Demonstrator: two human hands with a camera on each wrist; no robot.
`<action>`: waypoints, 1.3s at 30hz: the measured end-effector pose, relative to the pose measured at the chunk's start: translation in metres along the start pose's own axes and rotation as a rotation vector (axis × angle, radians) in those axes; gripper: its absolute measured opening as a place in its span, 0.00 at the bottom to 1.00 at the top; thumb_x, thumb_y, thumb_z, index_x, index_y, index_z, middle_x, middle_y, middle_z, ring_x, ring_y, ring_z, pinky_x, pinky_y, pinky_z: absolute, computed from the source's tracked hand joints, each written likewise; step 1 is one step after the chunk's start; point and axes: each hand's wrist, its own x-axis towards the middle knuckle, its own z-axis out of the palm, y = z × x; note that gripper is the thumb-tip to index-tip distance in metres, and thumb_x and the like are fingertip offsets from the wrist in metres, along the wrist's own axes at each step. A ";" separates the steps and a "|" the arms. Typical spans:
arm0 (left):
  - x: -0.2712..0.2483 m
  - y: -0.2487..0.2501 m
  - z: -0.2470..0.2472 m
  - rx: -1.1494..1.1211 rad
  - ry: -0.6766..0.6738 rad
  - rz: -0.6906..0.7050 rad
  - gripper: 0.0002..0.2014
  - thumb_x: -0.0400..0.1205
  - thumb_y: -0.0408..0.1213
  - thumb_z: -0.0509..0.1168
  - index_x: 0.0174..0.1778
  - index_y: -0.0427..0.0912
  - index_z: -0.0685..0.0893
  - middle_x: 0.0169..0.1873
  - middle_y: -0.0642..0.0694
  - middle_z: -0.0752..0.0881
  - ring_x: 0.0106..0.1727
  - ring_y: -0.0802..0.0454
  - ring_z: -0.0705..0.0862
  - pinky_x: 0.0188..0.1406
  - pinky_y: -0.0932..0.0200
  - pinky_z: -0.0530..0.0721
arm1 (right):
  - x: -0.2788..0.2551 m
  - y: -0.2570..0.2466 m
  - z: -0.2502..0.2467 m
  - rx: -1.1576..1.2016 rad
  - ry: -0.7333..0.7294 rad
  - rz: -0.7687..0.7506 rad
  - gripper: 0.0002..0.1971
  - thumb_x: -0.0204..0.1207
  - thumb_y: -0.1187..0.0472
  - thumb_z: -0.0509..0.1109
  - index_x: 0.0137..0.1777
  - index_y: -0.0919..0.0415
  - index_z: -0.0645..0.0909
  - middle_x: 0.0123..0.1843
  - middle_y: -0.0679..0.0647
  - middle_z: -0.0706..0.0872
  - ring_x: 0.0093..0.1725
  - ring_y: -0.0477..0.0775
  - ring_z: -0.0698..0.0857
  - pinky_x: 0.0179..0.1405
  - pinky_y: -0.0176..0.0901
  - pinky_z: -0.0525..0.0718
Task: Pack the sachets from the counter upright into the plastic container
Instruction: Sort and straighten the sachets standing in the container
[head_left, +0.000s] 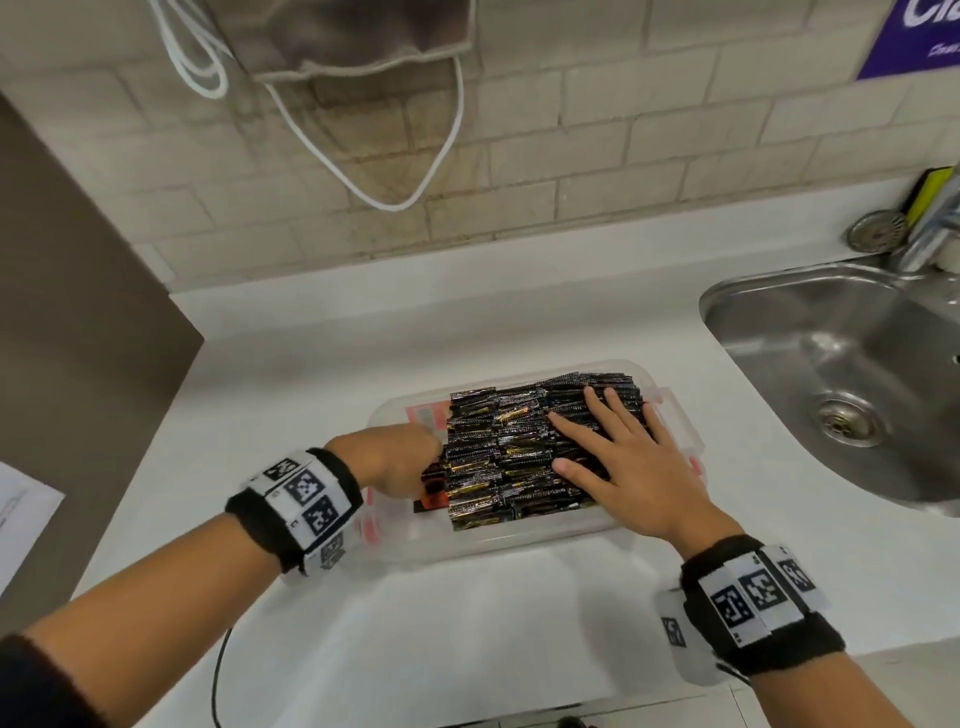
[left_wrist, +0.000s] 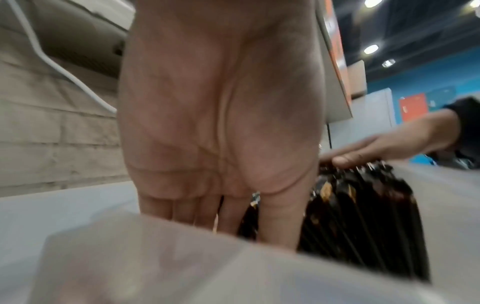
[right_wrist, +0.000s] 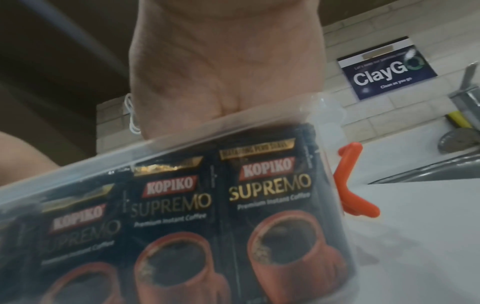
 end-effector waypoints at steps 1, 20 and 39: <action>0.005 0.000 0.002 -0.005 0.011 0.021 0.11 0.84 0.39 0.68 0.61 0.43 0.82 0.56 0.46 0.85 0.55 0.47 0.84 0.57 0.55 0.84 | 0.000 0.000 0.000 0.015 0.003 0.003 0.36 0.75 0.23 0.36 0.84 0.25 0.48 0.90 0.45 0.38 0.87 0.46 0.31 0.86 0.55 0.30; 0.015 -0.020 0.006 -0.088 0.265 0.066 0.20 0.76 0.28 0.76 0.62 0.46 0.83 0.58 0.54 0.78 0.60 0.48 0.81 0.53 0.59 0.79 | -0.002 -0.003 -0.001 0.107 0.069 0.023 0.36 0.73 0.21 0.42 0.83 0.25 0.57 0.90 0.43 0.45 0.87 0.42 0.35 0.86 0.50 0.31; -0.048 0.001 -0.067 -0.266 0.562 0.156 0.03 0.81 0.34 0.68 0.44 0.43 0.87 0.39 0.48 0.84 0.42 0.49 0.82 0.46 0.45 0.83 | -0.042 0.045 -0.036 0.651 0.254 0.078 0.29 0.75 0.76 0.68 0.69 0.46 0.82 0.79 0.46 0.75 0.86 0.44 0.59 0.85 0.53 0.59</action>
